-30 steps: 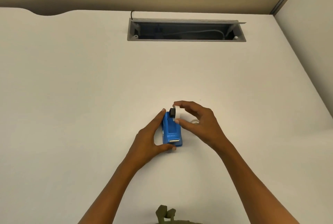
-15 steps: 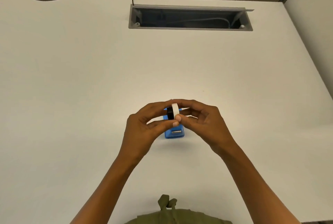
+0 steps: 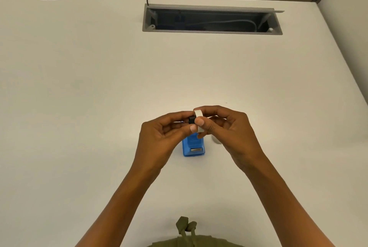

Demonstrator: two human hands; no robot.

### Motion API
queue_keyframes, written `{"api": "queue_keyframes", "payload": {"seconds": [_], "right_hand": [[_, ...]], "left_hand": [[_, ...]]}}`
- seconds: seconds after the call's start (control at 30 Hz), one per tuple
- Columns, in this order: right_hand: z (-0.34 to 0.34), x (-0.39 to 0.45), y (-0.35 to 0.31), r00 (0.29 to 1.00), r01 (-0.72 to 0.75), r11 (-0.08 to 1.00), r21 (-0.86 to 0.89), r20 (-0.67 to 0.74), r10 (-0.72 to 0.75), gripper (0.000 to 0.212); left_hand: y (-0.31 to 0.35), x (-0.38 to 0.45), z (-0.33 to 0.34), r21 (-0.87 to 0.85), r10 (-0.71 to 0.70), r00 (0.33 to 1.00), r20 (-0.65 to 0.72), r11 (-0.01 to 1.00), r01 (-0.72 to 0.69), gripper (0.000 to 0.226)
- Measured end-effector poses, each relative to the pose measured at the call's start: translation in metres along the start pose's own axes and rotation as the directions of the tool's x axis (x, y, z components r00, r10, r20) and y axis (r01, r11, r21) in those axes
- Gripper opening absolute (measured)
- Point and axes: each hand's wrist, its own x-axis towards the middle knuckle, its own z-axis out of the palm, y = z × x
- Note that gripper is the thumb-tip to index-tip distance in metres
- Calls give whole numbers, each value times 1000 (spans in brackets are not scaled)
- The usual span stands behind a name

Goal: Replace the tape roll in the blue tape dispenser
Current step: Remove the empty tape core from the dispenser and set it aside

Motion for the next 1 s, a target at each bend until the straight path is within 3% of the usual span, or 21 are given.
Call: {"api": "queue_keyframes", "payload": {"seconds": [0.3,0.4,0.53,0.73,0.83,1.0], "right_hand": [[1,0,4,993,115,990,-84,9,-115,31],[2,2,5,992,123,987,-103,14,-122,32],[1,3,10,999,33,999,-33,-28,-34,42],[-2,3,8,1000,21,999,-44,-23,-22,48],[-3,4,7,999,46,998,-38,7,-46,40],[-6,4,10,988,141,990,25,61,-142,38]], "left_hand": [[2,1,5,-67,-38,998,-55,997,35,33],[5,3,6,68,10,996,-84,998,-4,35],[9,7,2,215,49,999,-16,976,-45,31],[8,6,1,28,-49,997,-54,998,50,30],[5,4,4,-28,-70,994,-79,997,68,31],[4,5,-2,-137,-113,993,-17,985,110,29]]}}
